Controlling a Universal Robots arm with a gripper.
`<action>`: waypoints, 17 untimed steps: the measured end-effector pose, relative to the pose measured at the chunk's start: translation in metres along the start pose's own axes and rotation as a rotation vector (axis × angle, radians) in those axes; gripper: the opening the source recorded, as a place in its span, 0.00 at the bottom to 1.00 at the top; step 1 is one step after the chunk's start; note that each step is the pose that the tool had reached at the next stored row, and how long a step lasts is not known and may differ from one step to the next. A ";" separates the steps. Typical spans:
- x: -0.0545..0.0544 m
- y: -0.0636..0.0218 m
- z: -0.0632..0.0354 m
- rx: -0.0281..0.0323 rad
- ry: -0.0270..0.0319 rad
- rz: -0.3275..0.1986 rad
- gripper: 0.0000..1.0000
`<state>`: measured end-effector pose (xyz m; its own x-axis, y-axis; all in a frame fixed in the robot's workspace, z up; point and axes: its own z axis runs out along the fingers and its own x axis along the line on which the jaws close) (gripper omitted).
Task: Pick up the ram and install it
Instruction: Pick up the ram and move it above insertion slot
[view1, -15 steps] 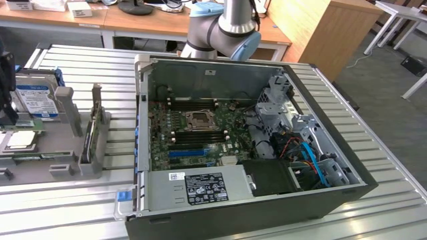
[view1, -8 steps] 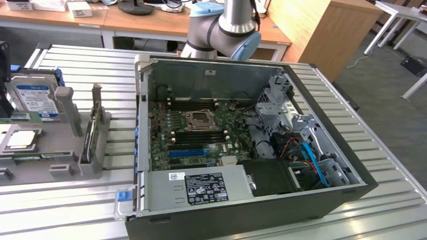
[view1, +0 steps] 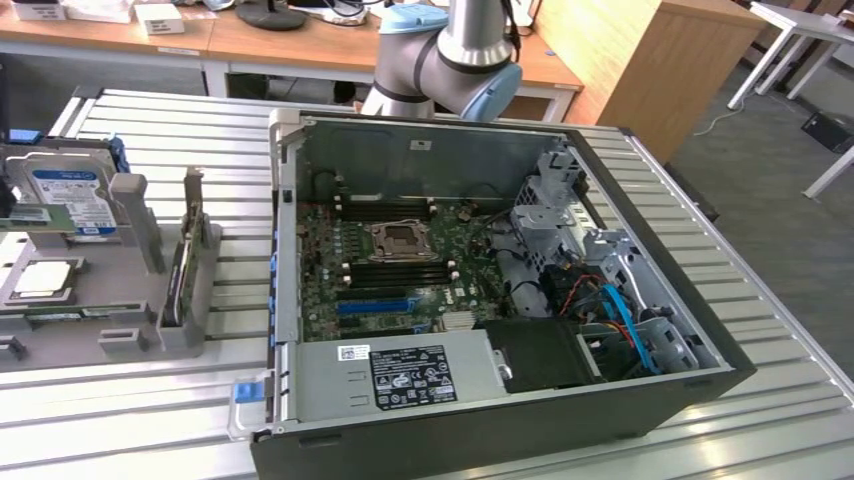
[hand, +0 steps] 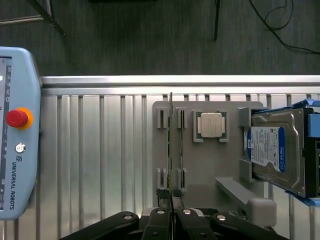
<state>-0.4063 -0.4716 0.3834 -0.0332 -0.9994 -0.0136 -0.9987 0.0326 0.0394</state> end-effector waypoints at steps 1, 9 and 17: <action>0.000 0.0001 -0.0018 0.0001 -0.0001 0.000 0.12; 0.000 0.0006 -0.0143 0.0002 -0.0001 0.000 0.12; 0.000 0.0006 -0.0163 0.0001 -0.0001 0.000 0.12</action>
<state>-0.4063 -0.4716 0.3998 -0.0332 -0.9994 -0.0136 -0.9987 0.0326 0.0393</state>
